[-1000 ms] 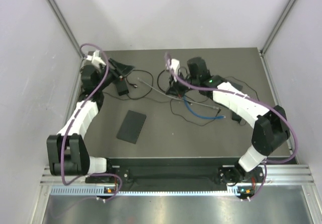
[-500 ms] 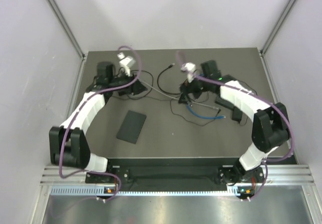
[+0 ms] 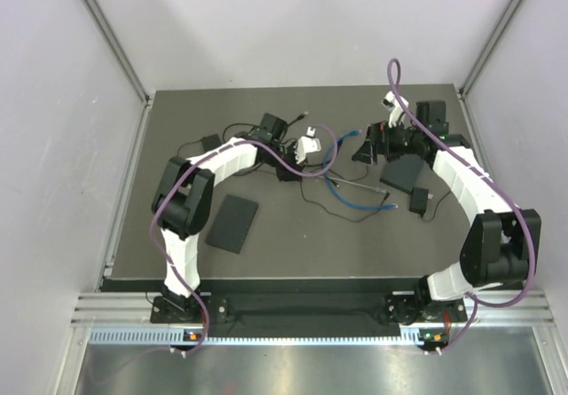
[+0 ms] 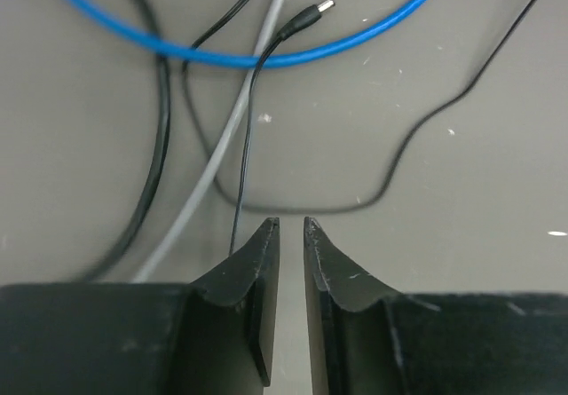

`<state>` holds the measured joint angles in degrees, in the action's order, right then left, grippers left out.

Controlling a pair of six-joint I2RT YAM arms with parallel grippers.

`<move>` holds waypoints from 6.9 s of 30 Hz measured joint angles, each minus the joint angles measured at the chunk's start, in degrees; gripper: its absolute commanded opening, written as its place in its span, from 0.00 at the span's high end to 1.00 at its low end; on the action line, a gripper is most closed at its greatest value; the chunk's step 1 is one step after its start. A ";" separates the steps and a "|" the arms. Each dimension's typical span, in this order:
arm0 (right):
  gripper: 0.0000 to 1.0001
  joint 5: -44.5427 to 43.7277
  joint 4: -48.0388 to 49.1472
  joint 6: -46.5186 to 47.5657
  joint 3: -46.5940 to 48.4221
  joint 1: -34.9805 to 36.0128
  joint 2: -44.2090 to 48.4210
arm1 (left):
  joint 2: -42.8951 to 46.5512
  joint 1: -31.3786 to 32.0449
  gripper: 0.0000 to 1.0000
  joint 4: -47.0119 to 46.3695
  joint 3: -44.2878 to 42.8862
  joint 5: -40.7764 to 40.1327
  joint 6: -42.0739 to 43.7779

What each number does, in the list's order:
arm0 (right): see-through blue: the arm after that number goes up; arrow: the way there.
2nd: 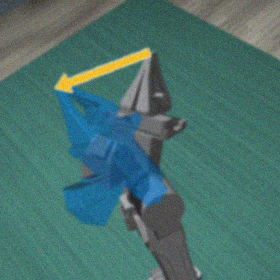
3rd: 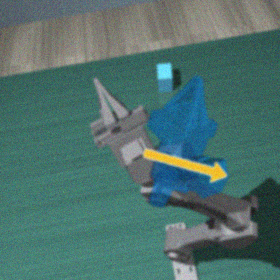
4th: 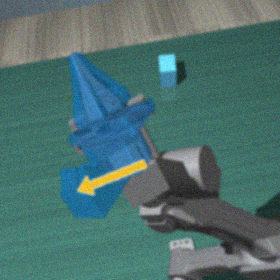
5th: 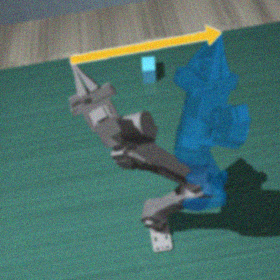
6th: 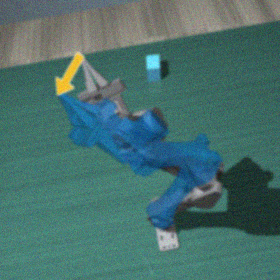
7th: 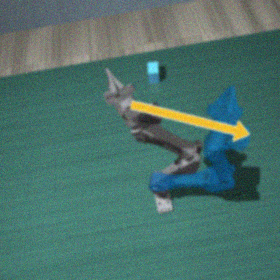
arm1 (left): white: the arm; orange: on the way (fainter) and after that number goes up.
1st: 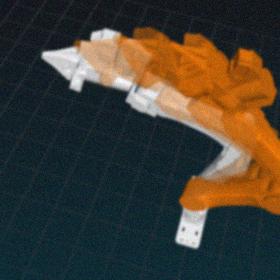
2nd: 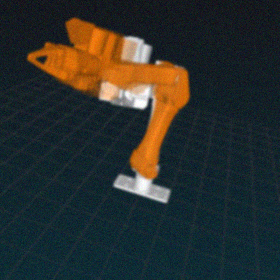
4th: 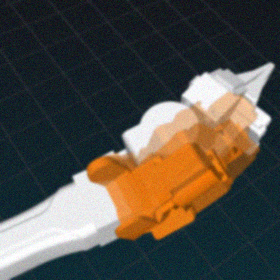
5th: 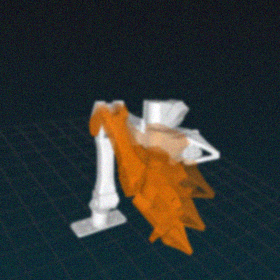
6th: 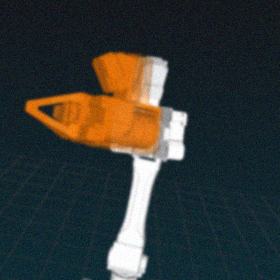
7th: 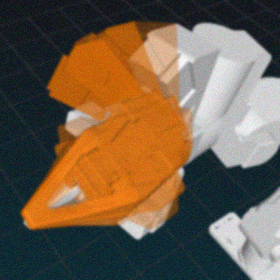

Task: Insert the plug into the switch port

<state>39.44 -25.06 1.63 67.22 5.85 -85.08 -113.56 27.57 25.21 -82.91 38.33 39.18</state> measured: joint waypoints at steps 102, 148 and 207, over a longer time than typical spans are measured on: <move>0.00 8.20 -4.11 0.31 4.26 -4.39 -3.45 | -6.62 -1.40 1.00 -7.76 -13.03 11.72 -6.23; 0.67 4.96 51.25 -41.70 6.93 12.00 -12.26 | 4.46 -6.32 1.00 -91.34 19.87 5.92 -121.98; 1.00 6.49 35.95 -31.15 12.02 16.65 -13.07 | 29.70 -8.22 0.46 -55.56 22.47 20.31 -72.43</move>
<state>45.93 10.90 -29.52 79.24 22.50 -98.15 -83.85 19.35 -30.35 -60.45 58.63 -33.26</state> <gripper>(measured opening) 0.036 0.530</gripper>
